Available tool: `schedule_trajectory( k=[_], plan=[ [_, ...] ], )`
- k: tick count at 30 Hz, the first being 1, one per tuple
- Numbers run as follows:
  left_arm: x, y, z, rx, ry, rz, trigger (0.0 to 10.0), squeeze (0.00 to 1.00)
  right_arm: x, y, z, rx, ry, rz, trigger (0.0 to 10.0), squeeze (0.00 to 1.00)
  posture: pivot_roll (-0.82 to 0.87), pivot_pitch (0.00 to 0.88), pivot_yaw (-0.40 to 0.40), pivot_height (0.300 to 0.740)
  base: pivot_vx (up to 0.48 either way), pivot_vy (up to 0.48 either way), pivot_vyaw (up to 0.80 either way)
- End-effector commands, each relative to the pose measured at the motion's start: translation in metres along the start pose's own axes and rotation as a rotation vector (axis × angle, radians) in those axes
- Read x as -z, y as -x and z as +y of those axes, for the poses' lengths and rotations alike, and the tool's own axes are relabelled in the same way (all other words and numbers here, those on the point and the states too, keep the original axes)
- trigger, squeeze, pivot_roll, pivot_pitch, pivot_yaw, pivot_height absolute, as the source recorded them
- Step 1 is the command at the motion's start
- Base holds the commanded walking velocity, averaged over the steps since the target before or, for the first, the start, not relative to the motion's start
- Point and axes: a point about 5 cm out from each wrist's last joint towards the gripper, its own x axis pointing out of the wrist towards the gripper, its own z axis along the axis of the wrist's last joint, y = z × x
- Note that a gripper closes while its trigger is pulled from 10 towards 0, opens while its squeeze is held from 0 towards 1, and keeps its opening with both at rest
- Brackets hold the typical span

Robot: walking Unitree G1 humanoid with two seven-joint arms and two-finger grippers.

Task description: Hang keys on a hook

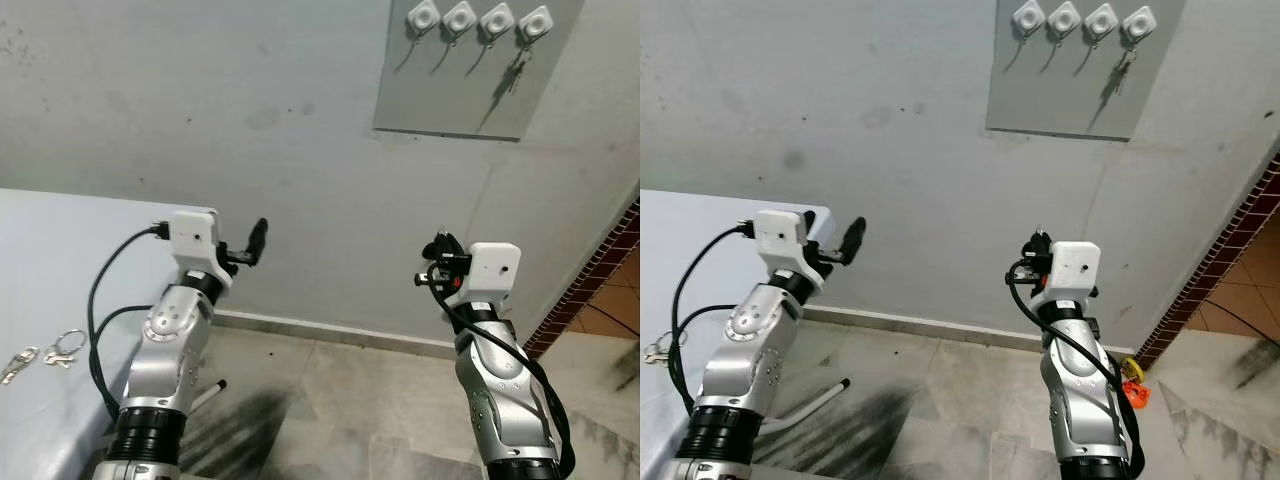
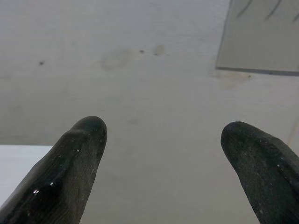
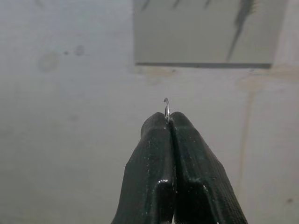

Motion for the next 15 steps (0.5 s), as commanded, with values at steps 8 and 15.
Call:
schedule_trajectory(
  k=[8, 15],
  plan=[
    [-0.0001, -0.0026, -0.0059, 0.020, 0.011, 0.001, 10.0, 0.00, -0.0063, -0.0018, -0.0029, 0.003, 0.007, -0.020, 10.0, 0.00, -0.08, 0.000, 0.013, 0.740, 0.000, -0.445, 0.00],
    [0.0011, -0.0025, -0.0079, -0.002, 0.069, 0.006, 10.0, 0.00, -0.0066, -0.0014, -0.0038, -0.001, 0.009, -0.016, 10.0, 0.00, -0.08, 0.000, 0.009, 0.740, 0.000, 0.000, 0.00]
  ],
)
